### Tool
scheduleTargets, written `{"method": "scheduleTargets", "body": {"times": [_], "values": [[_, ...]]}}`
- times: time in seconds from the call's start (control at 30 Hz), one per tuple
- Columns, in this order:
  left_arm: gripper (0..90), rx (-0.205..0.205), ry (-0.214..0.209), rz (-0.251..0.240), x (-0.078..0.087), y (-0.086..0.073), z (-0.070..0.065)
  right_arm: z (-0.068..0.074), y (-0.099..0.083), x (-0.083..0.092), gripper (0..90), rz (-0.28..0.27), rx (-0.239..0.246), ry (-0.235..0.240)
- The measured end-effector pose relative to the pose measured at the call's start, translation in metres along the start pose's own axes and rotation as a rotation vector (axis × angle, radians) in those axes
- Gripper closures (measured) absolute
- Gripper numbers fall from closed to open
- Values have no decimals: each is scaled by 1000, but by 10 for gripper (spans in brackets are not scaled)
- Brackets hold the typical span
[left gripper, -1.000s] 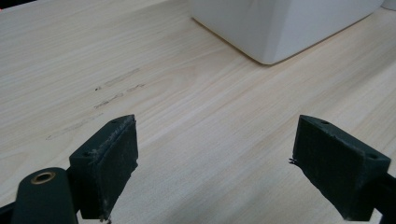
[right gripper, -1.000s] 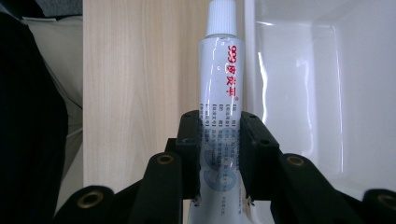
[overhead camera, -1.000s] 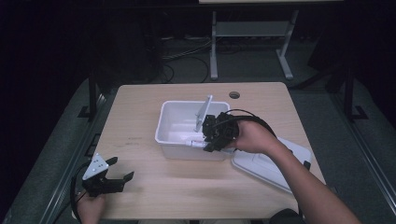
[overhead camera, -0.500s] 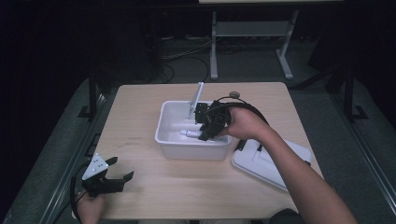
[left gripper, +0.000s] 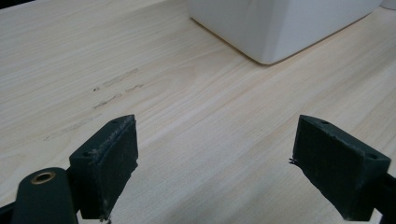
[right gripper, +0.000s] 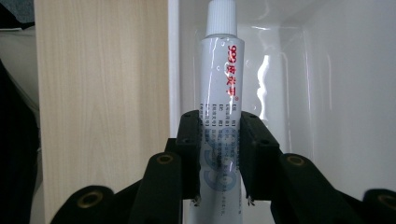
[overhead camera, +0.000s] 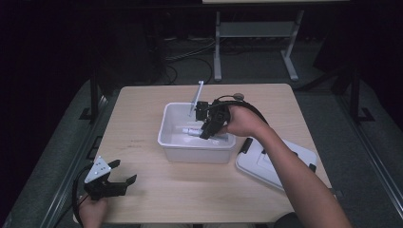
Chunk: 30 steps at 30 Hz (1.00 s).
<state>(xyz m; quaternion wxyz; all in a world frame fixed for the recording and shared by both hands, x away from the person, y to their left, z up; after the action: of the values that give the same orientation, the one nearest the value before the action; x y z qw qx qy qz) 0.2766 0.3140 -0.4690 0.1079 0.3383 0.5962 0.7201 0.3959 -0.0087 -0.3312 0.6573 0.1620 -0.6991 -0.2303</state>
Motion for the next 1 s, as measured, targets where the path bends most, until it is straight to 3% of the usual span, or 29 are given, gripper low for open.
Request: {"method": "scheduleTargets", "body": {"times": [1.0], "values": [[134, 3, -3, 0, 0, 0, 0, -15, -15, -40, 711, 17, -57, 45]]}}
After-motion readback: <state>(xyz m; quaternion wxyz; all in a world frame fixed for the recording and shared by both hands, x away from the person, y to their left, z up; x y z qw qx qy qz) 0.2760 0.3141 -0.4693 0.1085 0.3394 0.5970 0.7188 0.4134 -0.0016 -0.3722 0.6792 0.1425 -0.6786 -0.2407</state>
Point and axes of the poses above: each handheld gripper's, and its own axes: x roughly backward along the jaws, y roughly out of its top, z roughly to its left, the point moved 4 cm from there along -x, roughly forward along the jaws, and after that the axes turned 12 degrees about -z, right-handed, at the moved point
